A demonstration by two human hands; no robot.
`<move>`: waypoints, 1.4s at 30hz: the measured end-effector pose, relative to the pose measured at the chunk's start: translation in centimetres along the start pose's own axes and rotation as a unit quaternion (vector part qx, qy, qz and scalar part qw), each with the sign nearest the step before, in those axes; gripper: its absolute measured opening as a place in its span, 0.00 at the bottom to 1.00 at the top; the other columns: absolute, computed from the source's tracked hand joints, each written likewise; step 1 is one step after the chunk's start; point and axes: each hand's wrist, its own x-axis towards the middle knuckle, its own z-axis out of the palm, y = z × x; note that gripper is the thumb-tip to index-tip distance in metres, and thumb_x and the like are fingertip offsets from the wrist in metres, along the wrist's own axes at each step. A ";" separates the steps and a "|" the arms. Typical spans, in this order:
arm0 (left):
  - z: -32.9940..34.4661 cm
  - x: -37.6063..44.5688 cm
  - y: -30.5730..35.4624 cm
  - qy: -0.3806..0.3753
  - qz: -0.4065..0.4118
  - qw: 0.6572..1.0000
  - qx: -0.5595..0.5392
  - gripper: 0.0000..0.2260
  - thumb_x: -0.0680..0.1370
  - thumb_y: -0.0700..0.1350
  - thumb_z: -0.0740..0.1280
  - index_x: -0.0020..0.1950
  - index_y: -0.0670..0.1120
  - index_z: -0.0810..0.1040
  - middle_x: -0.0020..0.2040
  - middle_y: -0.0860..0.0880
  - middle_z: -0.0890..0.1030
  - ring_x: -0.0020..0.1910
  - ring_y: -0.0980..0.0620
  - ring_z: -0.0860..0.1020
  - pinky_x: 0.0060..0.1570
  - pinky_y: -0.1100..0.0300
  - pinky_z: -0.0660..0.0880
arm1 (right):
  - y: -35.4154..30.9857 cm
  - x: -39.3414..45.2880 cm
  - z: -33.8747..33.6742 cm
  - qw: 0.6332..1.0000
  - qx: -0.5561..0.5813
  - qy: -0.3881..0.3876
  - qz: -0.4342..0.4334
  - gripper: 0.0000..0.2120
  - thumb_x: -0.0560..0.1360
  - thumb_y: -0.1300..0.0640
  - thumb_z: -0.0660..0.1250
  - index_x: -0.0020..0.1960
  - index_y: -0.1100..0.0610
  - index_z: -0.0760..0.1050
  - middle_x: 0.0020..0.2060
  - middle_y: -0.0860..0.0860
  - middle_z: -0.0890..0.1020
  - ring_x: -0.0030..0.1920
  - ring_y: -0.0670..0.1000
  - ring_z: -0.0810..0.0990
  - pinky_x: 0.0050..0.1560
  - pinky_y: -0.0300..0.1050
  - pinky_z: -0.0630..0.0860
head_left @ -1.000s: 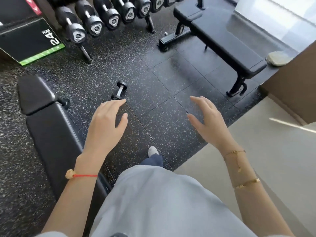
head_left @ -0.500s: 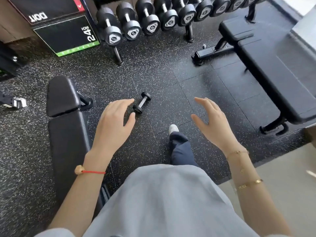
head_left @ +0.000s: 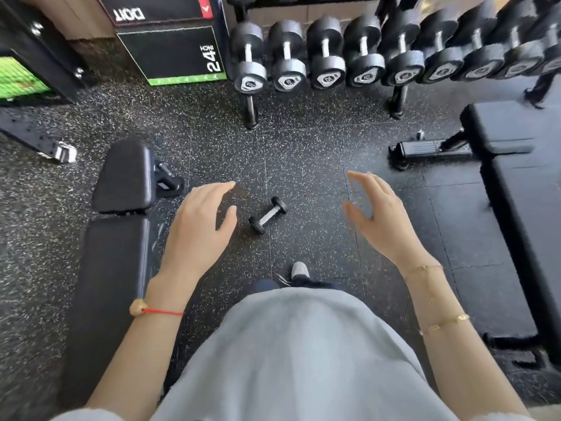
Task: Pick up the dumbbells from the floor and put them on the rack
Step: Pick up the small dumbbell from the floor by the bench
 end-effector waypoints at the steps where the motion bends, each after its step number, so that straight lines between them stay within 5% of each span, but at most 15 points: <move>1: 0.1 1.1 0.1 0.005 -0.011 1.000 -0.002 0.18 0.80 0.45 0.62 0.70 0.48 0.72 0.67 0.51 0.76 0.68 0.52 0.71 0.71 0.54 0.67 | 0.2 1.7 -0.3 1.000 0.001 -0.007 -0.008 0.23 0.78 0.55 0.65 0.71 0.56 0.67 0.66 0.52 0.74 0.70 0.52 0.68 0.67 0.42 0.63; 5: 0.2 5.2 0.1 0.019 -0.039 0.999 -0.003 0.18 0.80 0.45 0.63 0.70 0.47 0.72 0.66 0.49 0.77 0.66 0.51 0.73 0.69 0.50 0.69 | 0.5 8.0 -0.6 0.998 -0.005 -0.044 -0.034 0.23 0.78 0.55 0.65 0.71 0.54 0.66 0.68 0.51 0.73 0.72 0.52 0.66 0.72 0.49 0.64; 29: 2.3 21.8 -9.1 -0.019 -0.077 0.996 0.029 0.18 0.80 0.45 0.62 0.70 0.45 0.72 0.65 0.49 0.77 0.66 0.51 0.73 0.71 0.53 0.67 | -2.1 29.0 7.6 0.990 -0.017 -0.116 -0.078 0.23 0.79 0.55 0.64 0.73 0.56 0.65 0.70 0.51 0.71 0.74 0.52 0.63 0.74 0.51 0.61; 42: 17.4 25.1 -15.4 -0.069 -0.132 0.988 0.028 0.19 0.80 0.46 0.64 0.71 0.44 0.71 0.68 0.48 0.76 0.68 0.51 0.72 0.70 0.59 0.65 | 6.8 36.4 19.7 0.953 -0.076 -0.273 -0.105 0.24 0.78 0.57 0.65 0.72 0.56 0.64 0.69 0.52 0.71 0.71 0.53 0.67 0.71 0.48 0.64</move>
